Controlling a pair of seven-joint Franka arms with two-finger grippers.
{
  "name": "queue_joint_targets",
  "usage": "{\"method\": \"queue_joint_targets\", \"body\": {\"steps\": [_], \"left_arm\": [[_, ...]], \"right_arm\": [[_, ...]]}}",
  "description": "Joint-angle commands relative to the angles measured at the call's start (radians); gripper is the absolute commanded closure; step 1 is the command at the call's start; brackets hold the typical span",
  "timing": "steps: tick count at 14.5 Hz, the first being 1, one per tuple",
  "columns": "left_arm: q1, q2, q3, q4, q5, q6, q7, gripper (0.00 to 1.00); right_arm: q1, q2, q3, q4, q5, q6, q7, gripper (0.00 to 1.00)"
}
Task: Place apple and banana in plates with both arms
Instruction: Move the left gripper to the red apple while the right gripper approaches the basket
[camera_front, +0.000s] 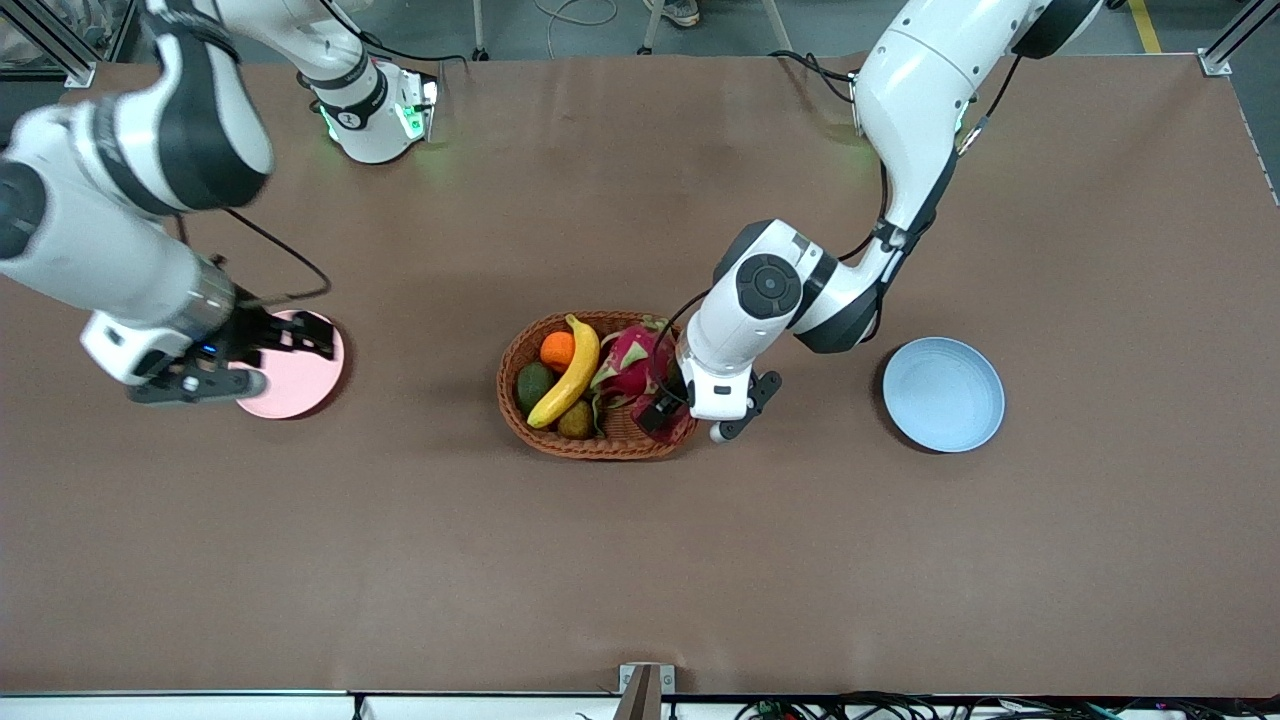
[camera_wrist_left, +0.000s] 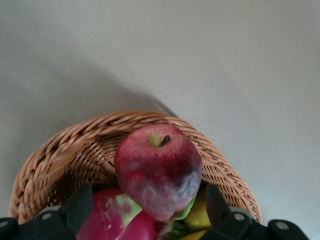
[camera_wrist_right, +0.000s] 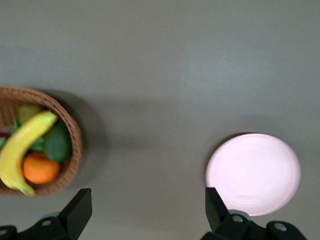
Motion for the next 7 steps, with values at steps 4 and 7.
{"method": "queue_joint_targets", "body": {"steps": [4,7], "left_arm": [[-0.012,0.063,0.008,0.019,0.005,0.111,-0.01,0.01],[-0.012,0.077,0.01,0.019,0.003,0.114,-0.01,0.32]], "right_arm": [[0.184,0.151,-0.006,0.032,0.02,0.098,0.501,0.0],[0.269,0.244,-0.006,0.086,0.025,0.137,0.725,0.04]]}}
